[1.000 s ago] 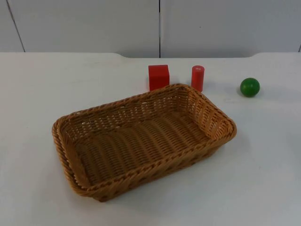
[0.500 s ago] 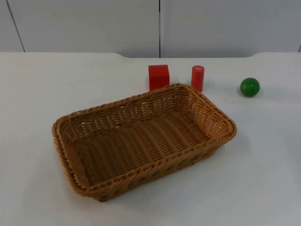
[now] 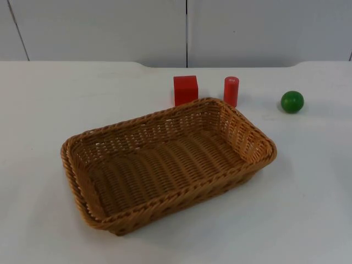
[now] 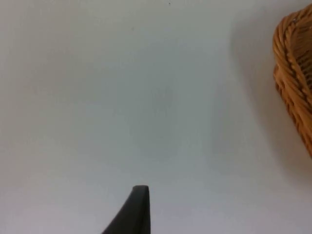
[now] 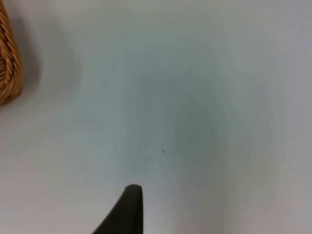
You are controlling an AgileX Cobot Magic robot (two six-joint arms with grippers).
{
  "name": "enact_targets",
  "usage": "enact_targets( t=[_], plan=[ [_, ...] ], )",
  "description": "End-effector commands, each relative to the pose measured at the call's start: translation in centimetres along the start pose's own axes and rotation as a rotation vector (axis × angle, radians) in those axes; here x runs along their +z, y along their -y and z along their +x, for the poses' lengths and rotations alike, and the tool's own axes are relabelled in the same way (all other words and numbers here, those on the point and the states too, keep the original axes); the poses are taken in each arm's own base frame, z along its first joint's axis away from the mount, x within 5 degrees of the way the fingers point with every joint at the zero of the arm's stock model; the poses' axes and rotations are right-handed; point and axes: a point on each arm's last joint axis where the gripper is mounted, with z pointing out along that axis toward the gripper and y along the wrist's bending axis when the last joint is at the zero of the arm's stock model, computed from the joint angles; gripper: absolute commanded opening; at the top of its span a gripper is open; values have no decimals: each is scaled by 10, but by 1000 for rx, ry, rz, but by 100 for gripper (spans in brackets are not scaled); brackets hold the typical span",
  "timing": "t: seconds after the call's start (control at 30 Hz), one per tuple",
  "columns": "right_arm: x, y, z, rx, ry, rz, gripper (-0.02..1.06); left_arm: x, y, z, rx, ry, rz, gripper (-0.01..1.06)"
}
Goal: Pick up the basket with the left hand and place the object to the left of the red cylinder into the basket with the right hand.
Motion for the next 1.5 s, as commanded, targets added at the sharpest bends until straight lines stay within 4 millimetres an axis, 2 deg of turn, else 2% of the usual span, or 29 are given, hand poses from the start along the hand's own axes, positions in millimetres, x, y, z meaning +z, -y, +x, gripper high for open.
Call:
enact_targets(
  t=[0.0,0.17,0.2,0.37,0.4,0.57,0.6,0.7,0.87,1.07,1.37,1.47],
  plan=[
    [-2,1,-3,-6,25,3,105,6,2,-5,-25,6,27,105],
    [-2,1,-3,0,25,0,105,27,22,-16,-22,-55,155,100],
    [-2,1,-3,0,25,0,105,27,22,-16,-22,-55,155,100],
    [-2,1,-3,2,25,0,105,56,41,-33,-16,-147,171,100],
    [-2,1,-3,2,25,0,105,56,41,-33,-16,-147,171,100],
    [-2,1,-3,18,25,0,105,92,59,-45,-55,-225,162,100],
    [-2,1,-3,18,25,0,105,92,59,-45,-55,-225,162,100],
    [-2,1,-3,18,25,0,105,114,72,-49,-60,-285,160,99],
    [-2,1,-3,18,23,0,105,131,84,-55,-49,-329,162,99],
    [-2,1,-3,18,25,0,105,138,83,-54,-74,-338,152,99],
    [-2,1,-3,18,27,0,105,171,84,-38,-115,-404,106,99],
    [-2,1,-3,16,27,1,105,187,90,-28,-104,-435,92,95]
  ],
)
